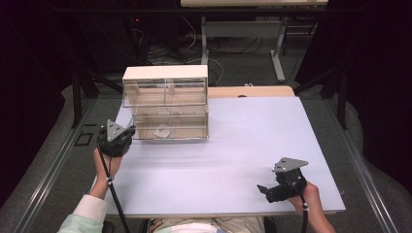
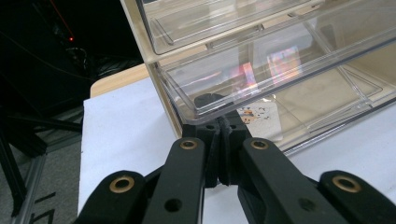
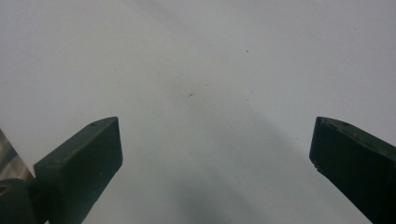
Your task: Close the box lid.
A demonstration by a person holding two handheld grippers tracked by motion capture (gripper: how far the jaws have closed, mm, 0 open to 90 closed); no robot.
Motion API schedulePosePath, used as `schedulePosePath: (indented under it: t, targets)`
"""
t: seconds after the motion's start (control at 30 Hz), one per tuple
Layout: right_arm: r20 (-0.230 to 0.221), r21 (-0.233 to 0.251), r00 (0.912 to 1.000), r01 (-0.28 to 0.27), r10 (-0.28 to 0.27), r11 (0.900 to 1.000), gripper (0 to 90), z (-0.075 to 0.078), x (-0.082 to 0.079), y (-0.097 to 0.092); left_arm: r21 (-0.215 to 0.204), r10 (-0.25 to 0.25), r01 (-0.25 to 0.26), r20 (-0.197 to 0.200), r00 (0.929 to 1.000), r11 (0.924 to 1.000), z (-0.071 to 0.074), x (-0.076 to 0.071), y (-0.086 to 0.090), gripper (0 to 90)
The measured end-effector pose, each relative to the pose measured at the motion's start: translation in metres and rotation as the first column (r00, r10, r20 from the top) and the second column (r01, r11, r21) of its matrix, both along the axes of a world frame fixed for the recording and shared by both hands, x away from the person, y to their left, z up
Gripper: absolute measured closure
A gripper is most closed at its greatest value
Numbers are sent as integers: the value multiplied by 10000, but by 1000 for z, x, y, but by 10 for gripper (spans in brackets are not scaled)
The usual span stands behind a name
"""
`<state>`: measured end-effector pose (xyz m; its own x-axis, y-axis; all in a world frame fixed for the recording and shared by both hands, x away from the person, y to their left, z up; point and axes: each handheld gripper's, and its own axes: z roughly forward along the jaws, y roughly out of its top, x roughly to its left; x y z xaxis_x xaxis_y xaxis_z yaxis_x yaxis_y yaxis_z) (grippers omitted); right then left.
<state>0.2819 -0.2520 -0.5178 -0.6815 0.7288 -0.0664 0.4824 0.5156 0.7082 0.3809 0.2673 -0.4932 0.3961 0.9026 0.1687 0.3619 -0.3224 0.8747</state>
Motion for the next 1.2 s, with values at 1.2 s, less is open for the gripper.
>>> schedulePosePath:
  t: [1.2]
  targets:
    - [-9,-125,10000,67,-67,9999,21,-5,-2,-9,302,288,-255,-1149,9930,9992,-13,-19,10,887]
